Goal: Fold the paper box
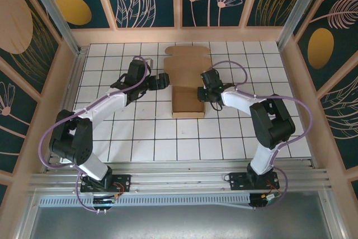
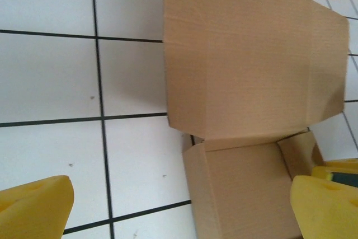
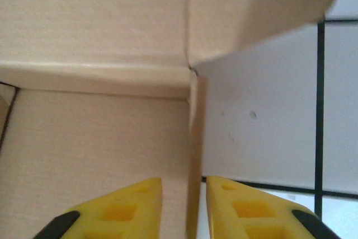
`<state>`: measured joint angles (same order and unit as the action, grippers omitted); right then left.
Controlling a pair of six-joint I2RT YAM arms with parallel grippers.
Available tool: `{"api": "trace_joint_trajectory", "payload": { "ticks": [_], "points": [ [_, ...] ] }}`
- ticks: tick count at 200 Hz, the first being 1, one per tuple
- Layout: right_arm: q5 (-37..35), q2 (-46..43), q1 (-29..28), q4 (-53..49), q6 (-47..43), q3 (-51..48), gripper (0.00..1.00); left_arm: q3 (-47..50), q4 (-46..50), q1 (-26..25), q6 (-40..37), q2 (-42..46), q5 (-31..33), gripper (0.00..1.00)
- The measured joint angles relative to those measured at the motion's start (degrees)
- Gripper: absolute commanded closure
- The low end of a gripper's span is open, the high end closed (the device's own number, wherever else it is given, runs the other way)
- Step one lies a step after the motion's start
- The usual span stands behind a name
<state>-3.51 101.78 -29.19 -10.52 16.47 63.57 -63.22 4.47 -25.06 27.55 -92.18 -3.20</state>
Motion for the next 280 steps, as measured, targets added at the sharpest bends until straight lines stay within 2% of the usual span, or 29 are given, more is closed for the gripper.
{"api": "trace_joint_trajectory", "payload": {
  "ticks": [8,35,47,67,87,104,146,178,212,249,268,280],
  "points": [
    [0.5,0.0,0.1,-0.3,-0.6,1.0,0.55,0.1,0.0,0.3,0.0,0.0,0.6,0.02],
    [6.2,-2.2,2.3,0.0,-3.0,2.4,0.24,-0.6,-0.8,3.8,-0.3,-0.5,-2.3,0.07],
    [10.0,-3.5,5.3,0.5,-4.5,3.0,0.23,-2.9,-1.0,5.9,-1.2,-2.2,-5.1,0.09],
    [18.3,-2.2,13.4,1.1,-5.7,7.7,0.23,-9.1,-1.7,8.2,-2.6,-7.1,-10.4,0.11],
    [25.3,2.4,20.6,2.5,-6.1,14.2,0.24,-16.2,-2.1,9.0,-4.0,-13.3,-16.4,0.11],
    [29.8,6.0,23.3,2.8,-7.0,17.5,0.28,-21.6,-1.8,9.3,-5.4,-18.3,-21.2,0.11],
    [37.7,11.9,22.6,2.4,-8.8,20.4,0.37,-28.3,0.1,9.3,-6.8,-25.8,-28.1,0.13],
    [41.4,13.7,22.1,2.0,-9.0,21.5,0.39,-27.6,0.2,9.3,-6.7,-26.8,-31.6,0.16],
    [42.6,13.7,22.1,2.1,-9.4,21.2,0.45,-25.5,0.0,9.3,-6.7,-26.8,-33.3,0.20],
    [42.8,13.9,22.1,2.2,-9.9,19.8,0.51,-24.5,-1.6,9.3,-5.3,-26.9,-35.2,0.29],
    [43.1,14.1,22.0,2.3,-10.0,19.8,0.62,-24.5,-2.5,9.3,-4.7,-27.3,-36.0,0.38],
    [43.1,14.3,21.9,2.6,-9.9,19.8,0.66,-24.5,-2.9,9.3,-4.7,-27.6,-36.8,0.46]
  ]
}}
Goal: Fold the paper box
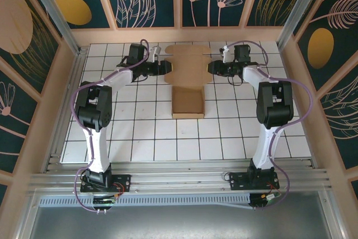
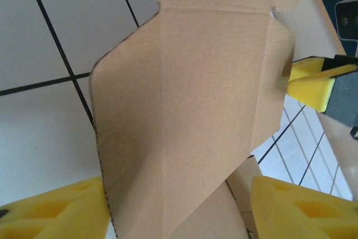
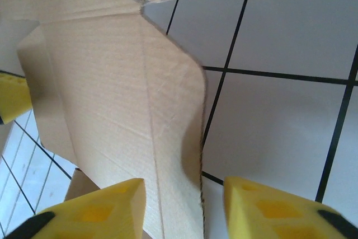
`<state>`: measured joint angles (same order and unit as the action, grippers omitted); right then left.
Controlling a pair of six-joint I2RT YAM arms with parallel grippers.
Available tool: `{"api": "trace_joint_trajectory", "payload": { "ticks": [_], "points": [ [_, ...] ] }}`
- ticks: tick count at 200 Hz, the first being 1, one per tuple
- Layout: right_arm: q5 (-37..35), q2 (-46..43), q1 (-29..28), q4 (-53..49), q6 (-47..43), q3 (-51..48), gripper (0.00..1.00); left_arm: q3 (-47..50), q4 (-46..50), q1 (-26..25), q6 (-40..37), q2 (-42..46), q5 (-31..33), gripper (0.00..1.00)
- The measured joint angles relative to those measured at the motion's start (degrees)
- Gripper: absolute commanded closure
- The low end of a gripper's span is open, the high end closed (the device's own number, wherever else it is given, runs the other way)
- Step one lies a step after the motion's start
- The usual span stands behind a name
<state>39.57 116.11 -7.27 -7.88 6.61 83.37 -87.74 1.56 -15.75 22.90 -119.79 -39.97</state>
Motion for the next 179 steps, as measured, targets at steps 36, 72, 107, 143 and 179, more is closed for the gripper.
{"api": "trace_joint_trajectory", "payload": {
  "ticks": [36,72,107,143,179],
  "points": [
    [0.0,1.0,-0.9,0.1,-0.3,0.0,0.75,0.0,-0.5,0.0,0.3,-0.6,-0.8,0.51],
    [-0.6,1.3,-1.8,0.1,-0.3,0.0,0.82,0.0,-0.5,0.0,-0.3,-0.7,-0.6,0.68],
    [-3.1,1.3,-3.2,0.0,-0.6,0.1,0.92,0.0,-0.5,0.0,-2.3,-0.7,-0.5,0.74],
    [-6.0,1.0,-4.7,0.3,-0.4,0.5,0.99,-0.3,-0.5,0.0,-4.8,-0.8,-0.5,0.77],
    [-11.3,0.0,-6.7,1.5,-0.5,0.4,1.00,-1.2,-0.5,0.0,-6.3,-1.0,-0.5,0.88]
  ]
}}
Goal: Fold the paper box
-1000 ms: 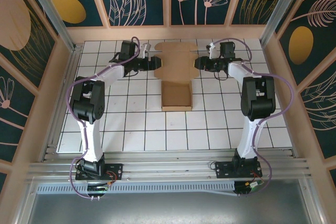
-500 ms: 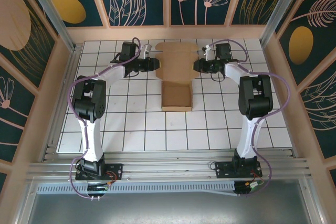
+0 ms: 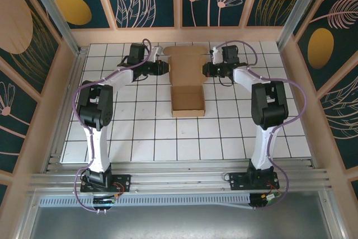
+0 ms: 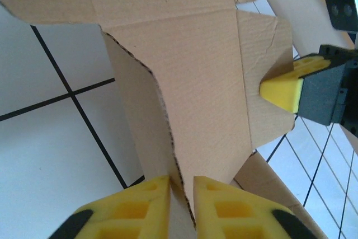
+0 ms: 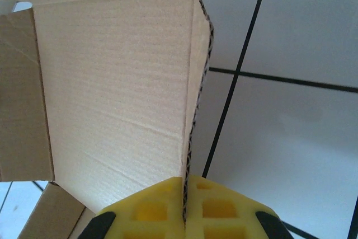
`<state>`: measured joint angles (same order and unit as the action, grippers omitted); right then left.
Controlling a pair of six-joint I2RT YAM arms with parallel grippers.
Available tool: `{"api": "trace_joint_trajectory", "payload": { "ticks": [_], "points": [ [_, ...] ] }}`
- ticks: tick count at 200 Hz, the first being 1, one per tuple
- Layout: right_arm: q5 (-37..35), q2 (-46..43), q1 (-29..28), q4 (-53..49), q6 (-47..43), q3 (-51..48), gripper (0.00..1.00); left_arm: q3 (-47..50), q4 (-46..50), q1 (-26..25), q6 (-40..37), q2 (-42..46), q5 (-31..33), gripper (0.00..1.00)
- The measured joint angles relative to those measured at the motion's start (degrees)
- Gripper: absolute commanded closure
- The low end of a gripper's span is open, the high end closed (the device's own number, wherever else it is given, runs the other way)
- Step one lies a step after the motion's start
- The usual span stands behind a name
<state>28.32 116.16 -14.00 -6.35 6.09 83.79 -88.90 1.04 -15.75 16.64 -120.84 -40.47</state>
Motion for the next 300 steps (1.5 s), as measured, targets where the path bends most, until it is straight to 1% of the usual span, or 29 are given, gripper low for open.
{"api": "trace_joint_trajectory", "payload": {
  "ticks": [25,40,65,95,110,129,150,172,181,193,213,238,248,271,300],
  "points": [
    [-4.8,-1.0,-1.6,0.9,-1.0,-0.3,1.00,-0.1,-0.8,0.2,-0.2,0.0,1.0,0.97],
    [-8.4,-1.8,-2.4,2.6,-2.1,-0.9,1.00,-0.2,-1.6,0.5,-0.8,0.0,2.3,1.00],
    [-14.8,-5.7,-4.9,8.3,-4.9,-5.6,1.00,-0.1,-3.7,0.5,-1.4,0.0,4.1,1.00],
    [-19.4,-9.7,-7.4,15.5,-8.4,-9.9,1.00,2.2,-8.8,0.5,-1.8,1.2,6.0,1.00],
    [-21.7,-10.7,-8.2,19.3,-10.1,-11.6,1.00,5.4,-13.3,0.4,-2.4,2.8,7.0,1.00],
    [-25.3,-11.6,-9.2,24.6,-12.5,-14.9,1.00,12.5,-21.1,-0.2,-4.4,6.7,9.0,1.00],
    [-30.3,-12.0,-10.9,30.5,-15.3,-18.9,0.99,20.4,-29.3,-1.9,-8.2,11.0,11.7,1.00],
    [-35.8,-12.0,-12.3,36.2,-18.4,-23.3,0.98,26.0,-35.9,-4.2,-12.0,12.9,14.1,1.00],
    [-37.7,-12.0,-12.7,38.4,-19.4,-25.0,0.92,28.1,-38.8,-4.8,-12.8,13.2,14.7,1.00],
    [-39.8,-12.0,-13.4,41.5,-20.5,-27.5,0.83,31.0,-42.8,-5.4,-13.6,13.2,15.5,1.00],
    [-41.7,-12.0,-14.7,45.0,-22.1,-31.4,0.65,35.5,-49.5,-5.8,-14.2,13.2,15.8,1.00],
    [-42.4,-14.1,-16.0,45.0,-21.8,-35.0,0.28,37.9,-55.2,-5.9,-15.6,13.2,16.1,1.00],
    [-43.1,-16.6,-16.1,44.1,-20.6,-36.1,0.17,38.3,-56.5,-6.0,-16.6,13.4,16.3,1.00],
    [-43.8,-25.7,-16.1,41.6,-20.4,-37.8,0.05,38.8,-58.1,-6.2,-18.7,13.9,16.6,1.00],
    [-43.5,-37.4,-16.0,39.2,-22.0,-37.7,0.03,38.8,-58.8,-6.2,-21.0,14.0,16.5,1.00]
  ]
}}
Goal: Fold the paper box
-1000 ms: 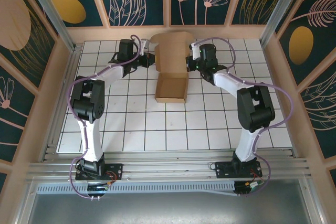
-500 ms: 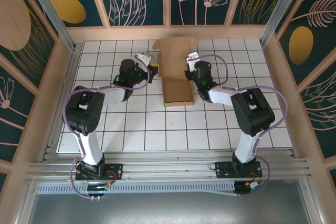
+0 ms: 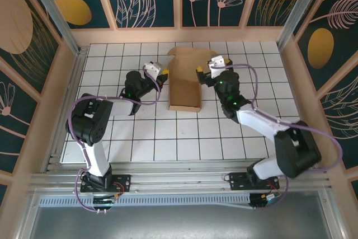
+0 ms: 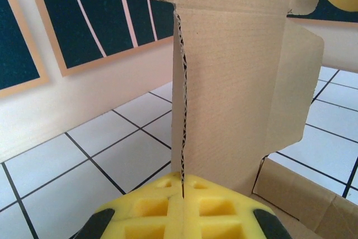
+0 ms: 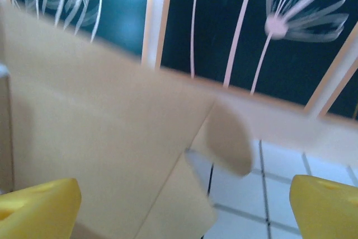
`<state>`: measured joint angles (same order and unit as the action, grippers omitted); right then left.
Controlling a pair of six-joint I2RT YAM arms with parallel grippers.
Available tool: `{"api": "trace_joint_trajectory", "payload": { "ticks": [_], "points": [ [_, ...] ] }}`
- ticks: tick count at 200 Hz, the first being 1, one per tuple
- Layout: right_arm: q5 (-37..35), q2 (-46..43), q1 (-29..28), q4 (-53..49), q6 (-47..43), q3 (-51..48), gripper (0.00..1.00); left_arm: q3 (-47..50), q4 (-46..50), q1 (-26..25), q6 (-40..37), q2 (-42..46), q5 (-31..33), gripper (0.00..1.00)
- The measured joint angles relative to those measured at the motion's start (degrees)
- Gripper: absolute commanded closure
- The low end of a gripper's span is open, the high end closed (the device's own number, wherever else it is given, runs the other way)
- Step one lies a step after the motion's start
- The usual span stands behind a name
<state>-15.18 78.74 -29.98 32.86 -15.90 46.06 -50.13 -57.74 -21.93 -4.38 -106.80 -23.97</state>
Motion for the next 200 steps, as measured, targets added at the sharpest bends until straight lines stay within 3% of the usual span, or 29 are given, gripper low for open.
{"api": "trace_joint_trajectory", "payload": {
  "ticks": [26,65,91,120,136,185,200],
  "points": [
    [8.0,-2.3,0.9,-8.2,-9.2,6.4,0.12,0.0,-0.7,0.0,-1.0,0.0,-0.6,1.00],
    [20.1,8.9,2.5,-27.2,-28.6,24.7,0.14,0.0,-2.1,-0.1,-1.8,0.0,-1.3,1.00],
    [26.3,17.0,6.1,-37.6,-35.0,34.5,0.14,0.0,-2.5,-0.1,-2.5,-0.1,-1.5,1.00],
    [30.6,19.9,7.5,-45.0,-39.3,37.5,0.19,-0.1,-2.5,-0.1,-3.3,-0.7,-1.7,1.00],
    [33.2,20.5,7.7,-47.8,-41.1,38.9,0.29,-0.3,-2.5,-0.1,-3.6,-1.3,-1.7,1.00],
    [34.5,21.8,8.2,-51.5,-42.4,42.4,0.84,-1.6,-2.5,-0.1,-3.5,-2.6,-2.1,1.00],
    [33.9,22.1,8.1,-51.9,-43.0,42.7,0.87,-1.6,-2.6,-0.1,-2.9,-2.6,-2.2,0.85]
  ]
}}
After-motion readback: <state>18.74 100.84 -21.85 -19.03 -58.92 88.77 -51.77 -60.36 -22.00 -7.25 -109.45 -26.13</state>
